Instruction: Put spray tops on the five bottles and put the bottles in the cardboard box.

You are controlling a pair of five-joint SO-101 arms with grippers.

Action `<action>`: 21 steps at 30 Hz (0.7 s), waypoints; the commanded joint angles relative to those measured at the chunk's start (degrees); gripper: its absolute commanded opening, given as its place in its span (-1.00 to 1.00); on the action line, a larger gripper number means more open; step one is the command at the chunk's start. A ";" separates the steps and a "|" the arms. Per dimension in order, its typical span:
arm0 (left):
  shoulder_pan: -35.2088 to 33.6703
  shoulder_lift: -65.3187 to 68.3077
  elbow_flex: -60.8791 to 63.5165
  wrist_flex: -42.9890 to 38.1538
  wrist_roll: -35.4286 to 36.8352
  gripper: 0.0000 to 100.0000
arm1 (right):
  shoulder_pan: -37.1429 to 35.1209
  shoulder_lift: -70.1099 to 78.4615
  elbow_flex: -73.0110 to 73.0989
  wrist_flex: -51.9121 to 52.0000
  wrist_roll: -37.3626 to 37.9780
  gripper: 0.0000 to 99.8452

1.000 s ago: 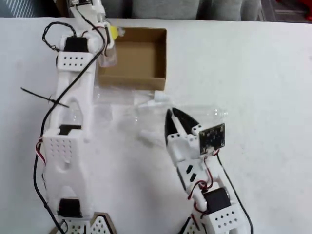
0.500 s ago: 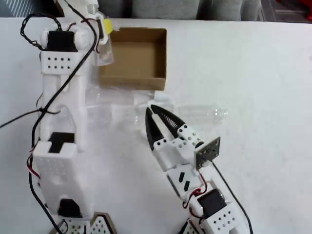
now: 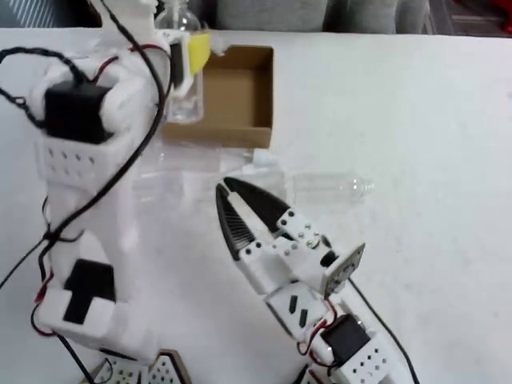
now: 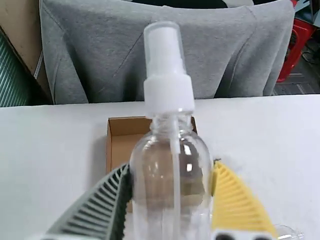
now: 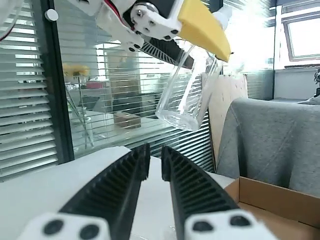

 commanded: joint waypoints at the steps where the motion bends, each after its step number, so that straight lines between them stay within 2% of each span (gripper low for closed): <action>1: 2.07 -9.27 -1.58 2.11 -0.88 -0.96 | -1.01 -0.13 -3.25 -1.19 0.26 -0.97; 5: 4.88 -16.04 -1.58 7.91 -5.89 -0.96 | -1.98 0.75 -6.51 -1.10 0.26 -0.97; 9: 4.79 -21.14 -1.58 10.02 -4.84 -0.96 | -2.95 4.26 -8.97 -1.10 0.26 -0.97; 16: -3.38 -26.95 -1.23 13.36 -10.90 -0.96 | -6.46 6.37 -7.65 -1.10 0.26 -0.97; 21: -7.78 -38.64 13.01 13.01 -16.18 -0.96 | -6.55 6.37 -5.01 -1.36 0.26 -0.97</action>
